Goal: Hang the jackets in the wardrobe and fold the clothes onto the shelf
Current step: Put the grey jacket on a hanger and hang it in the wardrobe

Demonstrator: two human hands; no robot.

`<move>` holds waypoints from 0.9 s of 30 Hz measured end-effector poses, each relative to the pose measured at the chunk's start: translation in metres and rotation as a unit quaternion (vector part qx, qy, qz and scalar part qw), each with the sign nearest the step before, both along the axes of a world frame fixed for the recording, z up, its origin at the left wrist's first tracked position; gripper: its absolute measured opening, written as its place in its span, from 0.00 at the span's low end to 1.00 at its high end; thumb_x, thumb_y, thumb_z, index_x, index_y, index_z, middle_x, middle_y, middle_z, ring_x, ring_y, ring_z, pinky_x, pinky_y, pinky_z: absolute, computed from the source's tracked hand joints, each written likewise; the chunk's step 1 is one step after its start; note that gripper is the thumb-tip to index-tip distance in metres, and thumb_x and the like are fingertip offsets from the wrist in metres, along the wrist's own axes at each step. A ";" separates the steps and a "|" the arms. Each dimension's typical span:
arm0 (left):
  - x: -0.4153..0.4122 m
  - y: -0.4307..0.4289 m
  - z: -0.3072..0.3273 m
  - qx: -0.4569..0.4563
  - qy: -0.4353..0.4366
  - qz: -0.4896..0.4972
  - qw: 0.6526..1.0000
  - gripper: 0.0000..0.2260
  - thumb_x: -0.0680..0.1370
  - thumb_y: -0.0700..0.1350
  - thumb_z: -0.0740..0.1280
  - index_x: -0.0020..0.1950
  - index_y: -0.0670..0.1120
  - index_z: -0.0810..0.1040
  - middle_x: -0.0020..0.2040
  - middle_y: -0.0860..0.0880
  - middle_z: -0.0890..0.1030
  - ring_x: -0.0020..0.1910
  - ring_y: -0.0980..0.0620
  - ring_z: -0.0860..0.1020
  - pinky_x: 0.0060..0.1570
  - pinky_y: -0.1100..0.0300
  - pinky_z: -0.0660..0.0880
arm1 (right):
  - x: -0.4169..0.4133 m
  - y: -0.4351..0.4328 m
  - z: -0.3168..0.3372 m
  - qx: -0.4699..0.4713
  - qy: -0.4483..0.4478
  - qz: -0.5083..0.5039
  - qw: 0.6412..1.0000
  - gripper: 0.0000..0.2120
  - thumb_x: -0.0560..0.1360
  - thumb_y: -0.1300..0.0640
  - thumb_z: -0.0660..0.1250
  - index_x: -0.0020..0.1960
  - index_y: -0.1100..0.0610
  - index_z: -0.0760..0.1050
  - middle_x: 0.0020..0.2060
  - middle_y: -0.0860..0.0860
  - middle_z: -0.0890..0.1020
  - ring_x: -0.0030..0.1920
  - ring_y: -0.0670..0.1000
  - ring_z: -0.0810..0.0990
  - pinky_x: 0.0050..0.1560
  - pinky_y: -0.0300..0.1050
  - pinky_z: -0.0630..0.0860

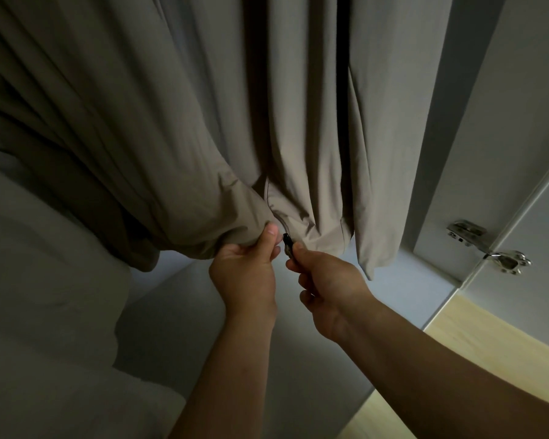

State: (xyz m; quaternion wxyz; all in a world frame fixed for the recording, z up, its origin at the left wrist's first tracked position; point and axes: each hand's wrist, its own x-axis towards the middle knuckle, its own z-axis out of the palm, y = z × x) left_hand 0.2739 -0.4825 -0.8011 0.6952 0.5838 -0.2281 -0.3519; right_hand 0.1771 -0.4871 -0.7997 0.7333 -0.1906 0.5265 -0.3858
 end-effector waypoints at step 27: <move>0.028 0.000 0.000 0.165 -0.242 -0.163 0.942 0.03 0.75 0.44 0.75 0.44 0.45 0.84 0.38 0.50 0.85 0.37 0.59 0.83 0.40 0.63 0.78 | 0.001 -0.008 -0.013 -0.008 0.027 -0.004 1.000 0.05 0.75 0.56 0.74 0.47 0.58 0.84 0.37 0.49 0.84 0.38 0.47 0.73 0.44 0.43 0.72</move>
